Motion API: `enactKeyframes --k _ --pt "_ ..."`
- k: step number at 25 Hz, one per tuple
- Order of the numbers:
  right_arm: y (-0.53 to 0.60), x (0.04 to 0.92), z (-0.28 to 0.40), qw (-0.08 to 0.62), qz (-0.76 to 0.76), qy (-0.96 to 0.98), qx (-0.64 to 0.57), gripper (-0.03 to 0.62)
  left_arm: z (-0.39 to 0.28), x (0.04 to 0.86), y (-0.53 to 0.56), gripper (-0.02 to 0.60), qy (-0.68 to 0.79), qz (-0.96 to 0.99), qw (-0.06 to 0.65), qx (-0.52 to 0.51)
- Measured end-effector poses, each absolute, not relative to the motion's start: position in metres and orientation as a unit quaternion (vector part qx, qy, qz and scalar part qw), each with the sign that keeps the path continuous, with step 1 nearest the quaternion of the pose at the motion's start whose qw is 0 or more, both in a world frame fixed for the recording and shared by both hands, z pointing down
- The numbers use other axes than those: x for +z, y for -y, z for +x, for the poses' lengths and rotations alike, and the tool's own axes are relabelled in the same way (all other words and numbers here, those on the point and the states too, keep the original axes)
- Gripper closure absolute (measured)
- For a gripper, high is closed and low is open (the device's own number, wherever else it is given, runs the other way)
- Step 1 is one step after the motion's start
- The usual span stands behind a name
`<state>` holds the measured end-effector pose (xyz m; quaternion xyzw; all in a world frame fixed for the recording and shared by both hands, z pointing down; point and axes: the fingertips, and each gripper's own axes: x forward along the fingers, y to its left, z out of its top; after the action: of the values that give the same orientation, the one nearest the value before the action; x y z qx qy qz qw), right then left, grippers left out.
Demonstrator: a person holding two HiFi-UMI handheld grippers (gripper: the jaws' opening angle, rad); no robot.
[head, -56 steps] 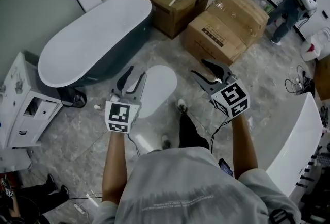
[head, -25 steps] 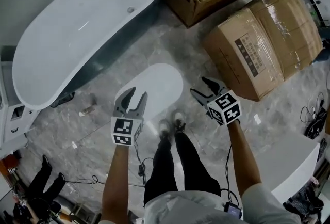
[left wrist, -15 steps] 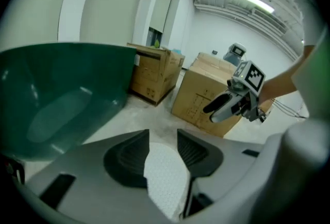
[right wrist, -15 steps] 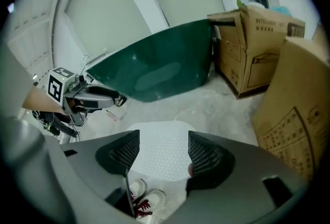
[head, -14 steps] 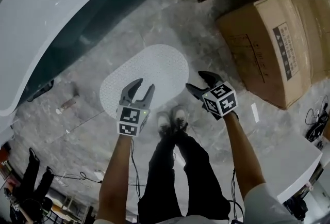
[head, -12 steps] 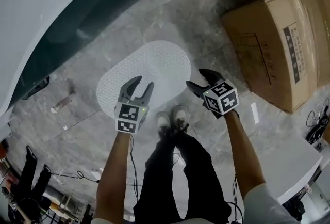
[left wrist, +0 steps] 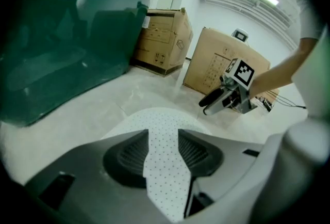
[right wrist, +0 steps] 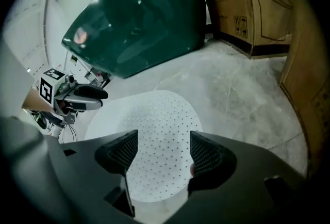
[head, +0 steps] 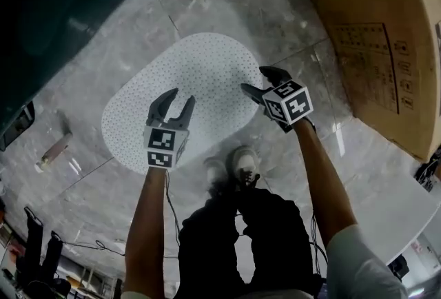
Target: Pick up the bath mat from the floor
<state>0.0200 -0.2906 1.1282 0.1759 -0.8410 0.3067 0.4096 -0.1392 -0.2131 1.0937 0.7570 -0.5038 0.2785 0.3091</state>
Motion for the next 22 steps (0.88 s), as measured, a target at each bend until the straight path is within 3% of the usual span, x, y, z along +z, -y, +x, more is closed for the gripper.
enactKeyframes --k 9,22 --pt "0.312 1.215 0.028 0.435 0.193 0.829 0.292 0.269 -0.138 1.166 0.237 0.405 0.497 0.771 0.297 0.265" --pt "0.262 1.213 -0.033 0.422 0.142 0.849 0.286 0.252 -0.148 1.183 0.243 0.4 0.519 0.765 0.299 0.238"
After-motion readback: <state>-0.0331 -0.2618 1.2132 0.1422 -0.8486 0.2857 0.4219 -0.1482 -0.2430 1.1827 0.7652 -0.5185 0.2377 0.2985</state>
